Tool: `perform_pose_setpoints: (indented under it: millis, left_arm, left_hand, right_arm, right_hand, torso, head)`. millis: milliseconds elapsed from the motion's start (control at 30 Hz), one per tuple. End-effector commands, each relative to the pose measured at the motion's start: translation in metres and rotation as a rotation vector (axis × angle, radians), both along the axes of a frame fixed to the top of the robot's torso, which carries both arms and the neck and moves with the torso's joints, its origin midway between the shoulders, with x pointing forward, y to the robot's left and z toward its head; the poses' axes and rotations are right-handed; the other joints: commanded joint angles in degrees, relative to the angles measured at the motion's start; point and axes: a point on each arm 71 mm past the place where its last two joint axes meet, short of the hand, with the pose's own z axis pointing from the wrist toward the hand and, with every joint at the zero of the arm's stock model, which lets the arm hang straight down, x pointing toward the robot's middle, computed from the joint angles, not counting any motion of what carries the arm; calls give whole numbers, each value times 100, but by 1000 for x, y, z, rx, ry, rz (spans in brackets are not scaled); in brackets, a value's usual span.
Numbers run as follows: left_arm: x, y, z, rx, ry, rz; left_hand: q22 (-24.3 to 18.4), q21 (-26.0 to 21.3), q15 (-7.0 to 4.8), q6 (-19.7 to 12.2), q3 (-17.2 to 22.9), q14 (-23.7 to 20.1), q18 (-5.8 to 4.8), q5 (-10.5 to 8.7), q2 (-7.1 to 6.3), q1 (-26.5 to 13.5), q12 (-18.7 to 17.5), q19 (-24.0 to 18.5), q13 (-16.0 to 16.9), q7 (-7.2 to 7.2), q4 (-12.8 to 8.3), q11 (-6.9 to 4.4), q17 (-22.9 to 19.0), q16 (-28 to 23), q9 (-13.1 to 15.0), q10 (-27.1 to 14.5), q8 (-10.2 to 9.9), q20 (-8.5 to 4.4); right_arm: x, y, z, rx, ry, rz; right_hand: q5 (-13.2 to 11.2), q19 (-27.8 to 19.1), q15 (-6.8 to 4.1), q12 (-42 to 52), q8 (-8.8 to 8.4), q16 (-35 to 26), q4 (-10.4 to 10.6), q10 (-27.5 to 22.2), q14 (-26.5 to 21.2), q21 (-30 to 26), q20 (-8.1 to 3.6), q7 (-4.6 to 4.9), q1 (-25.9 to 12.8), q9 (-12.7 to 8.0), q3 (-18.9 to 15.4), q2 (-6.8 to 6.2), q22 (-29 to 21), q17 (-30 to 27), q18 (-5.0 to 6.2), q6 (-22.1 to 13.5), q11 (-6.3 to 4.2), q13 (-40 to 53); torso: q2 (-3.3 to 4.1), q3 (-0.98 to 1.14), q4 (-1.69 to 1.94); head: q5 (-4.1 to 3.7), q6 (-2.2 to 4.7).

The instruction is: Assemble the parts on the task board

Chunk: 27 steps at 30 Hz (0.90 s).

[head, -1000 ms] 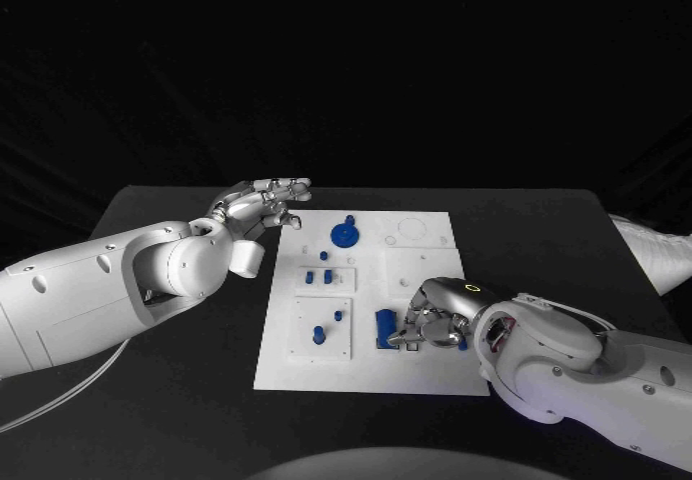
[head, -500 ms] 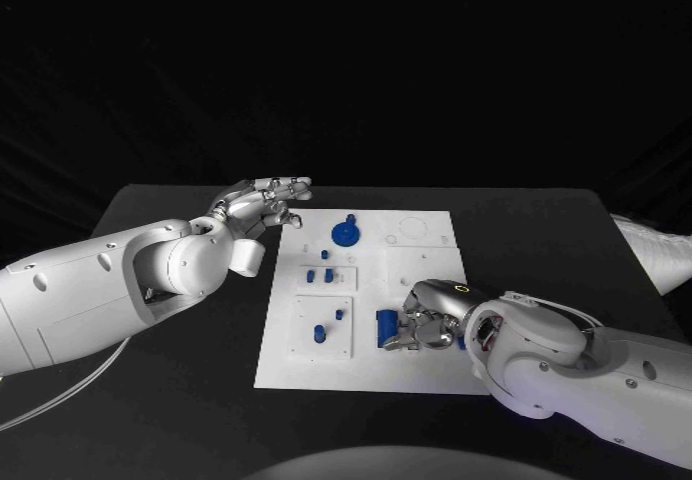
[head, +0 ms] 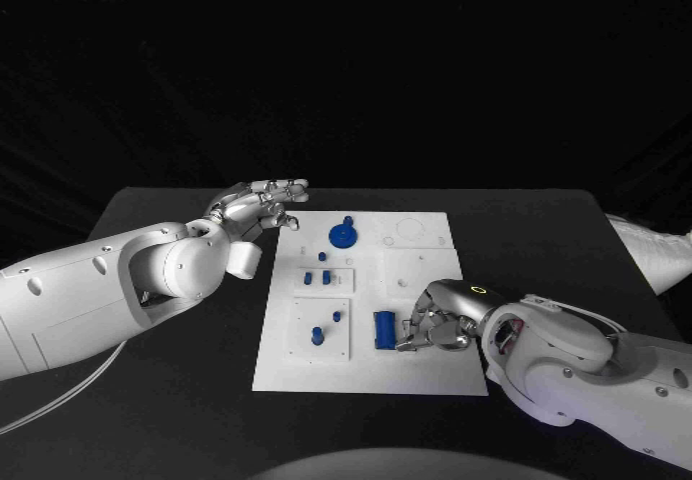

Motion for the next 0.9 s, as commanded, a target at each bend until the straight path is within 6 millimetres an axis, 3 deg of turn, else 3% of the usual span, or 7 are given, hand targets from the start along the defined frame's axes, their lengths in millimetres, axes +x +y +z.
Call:
perform_pose_setpoints:
  millis: [33,233,433,733,900]
  left_arm:
    - [-1,-1,1,-7,-7,-16]
    - [-2,-1,1,-7,-7,-15]
    - [-2,0,2,-8,-8,-17]
    - [-3,-2,2,-11,-9,-23]
    - [-3,-2,2,-10,-9,-21]
  left_hand:
    - [7,-22,-9,-46,-41,-48,53,18,3,-31,24,-31,7,10,-3,1,-10,20,-4,-30,33,-12]
    - [7,-22,-9,-46,-41,-48,53,18,3,-31,24,-31,7,10,-3,1,-10,20,-4,-30,33,-12]
    - [7,-22,-9,-46,-41,-48,53,18,3,-31,24,-31,7,10,-3,1,-10,20,-4,-30,33,-12]
    - [7,-23,-9,-54,-41,-53,53,19,1,-25,33,-33,6,11,-11,2,-19,20,-5,-40,36,-11]
    - [7,-23,-9,-54,-41,-53,53,19,1,-25,33,-33,6,11,-11,2,-19,20,-5,-40,36,-11]
  right_arm:
    - [-3,-9,9,102,-38,-13]
    - [-1,-46,13,78,-30,-93]
    - [1,-70,15,7,-82,-142]
    - [0,-79,5,-104,-67,-157]
    - [0,-76,-4,-131,-48,-148]
  right_hand:
    - [-5,51,37,-73,-123,-43,75,240,492,-30,11,41,-137,-26,27,-181,-28,869,-72,-185,48,341]
    - [381,39,110,-214,-361,-62,-46,185,486,-53,76,148,179,-117,260,11,-53,839,-67,-387,137,279]
    - [384,15,152,-323,-467,-90,-59,149,475,-96,113,200,188,-190,259,15,-116,791,-55,-445,183,223]
    - [565,7,145,-391,-456,-105,-36,133,470,-113,126,167,177,-208,267,42,-133,770,-47,-287,163,192]
    - [570,6,141,-392,-455,-106,-13,135,470,-116,123,160,150,-208,260,47,-136,769,-46,-259,157,193]
  torso:
    - [-1,-2,5]
    - [11,-3,-17]
    - [13,7,-49]
    - [12,6,-39]
    - [13,9,-47]
  head:
    - [-30,8]
    - [-66,36]
    - [-126,68]
    - [-319,97]
    - [-312,99]
